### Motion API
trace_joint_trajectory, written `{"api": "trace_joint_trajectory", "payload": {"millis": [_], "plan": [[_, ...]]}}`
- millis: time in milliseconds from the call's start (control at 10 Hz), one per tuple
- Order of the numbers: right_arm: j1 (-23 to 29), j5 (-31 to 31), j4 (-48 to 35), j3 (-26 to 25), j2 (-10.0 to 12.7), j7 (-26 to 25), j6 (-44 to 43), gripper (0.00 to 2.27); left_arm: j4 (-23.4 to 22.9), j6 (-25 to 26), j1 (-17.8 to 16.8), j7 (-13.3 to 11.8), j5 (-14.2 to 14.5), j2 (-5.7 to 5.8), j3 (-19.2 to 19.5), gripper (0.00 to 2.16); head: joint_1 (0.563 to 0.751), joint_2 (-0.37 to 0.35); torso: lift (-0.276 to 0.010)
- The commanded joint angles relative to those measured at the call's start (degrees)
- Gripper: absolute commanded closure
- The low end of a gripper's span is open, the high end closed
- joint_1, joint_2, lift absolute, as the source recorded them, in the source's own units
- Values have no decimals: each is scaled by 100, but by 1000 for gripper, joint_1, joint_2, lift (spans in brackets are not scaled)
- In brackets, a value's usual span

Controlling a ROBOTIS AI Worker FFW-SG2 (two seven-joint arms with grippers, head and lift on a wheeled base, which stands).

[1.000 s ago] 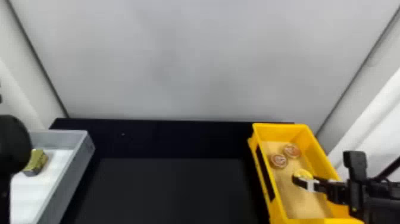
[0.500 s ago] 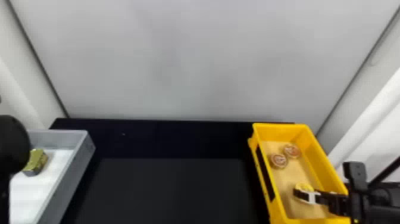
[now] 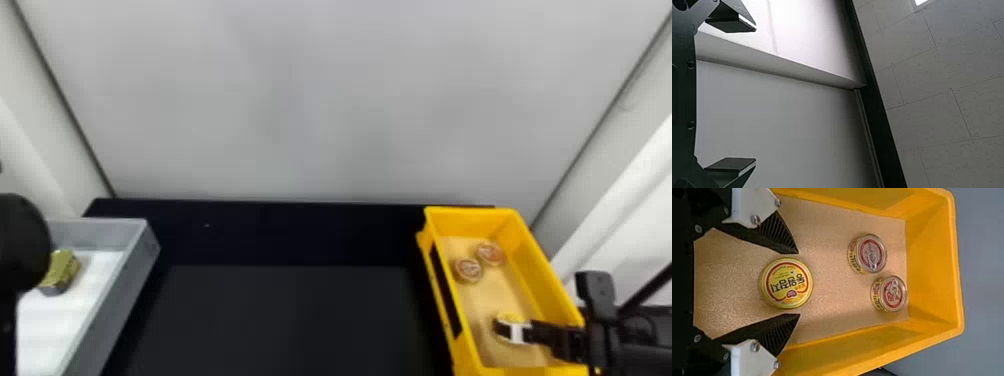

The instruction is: Pick up the round yellow can and place it in the yellow rectangular box

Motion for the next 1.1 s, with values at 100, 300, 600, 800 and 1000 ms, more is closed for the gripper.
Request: {"api": "trace_joint_trajectory", "payload": {"millis": [100,300,600,800,1000], "plan": [[-15,-1,-264,0,-24,145,-8,-2,-6,0,5,1,-3,-8,12,85,694,-78,0],[-103,43,-1504,-9,-33,-13,255,-2,-23,9,14,1,-3,-17,21,85,694,-78,0],[-481,430,-4008,193,-24,-1658,616,21,-23,35,14,1,-29,-17,30,85,694,-78,0],[-472,667,-5081,686,-6,-3381,-457,48,-23,35,23,1,-29,-17,21,85,694,-78,0],[-771,878,-5441,1151,-41,-3900,-1670,55,-14,35,5,1,-38,9,21,85,694,-78,0]]}}
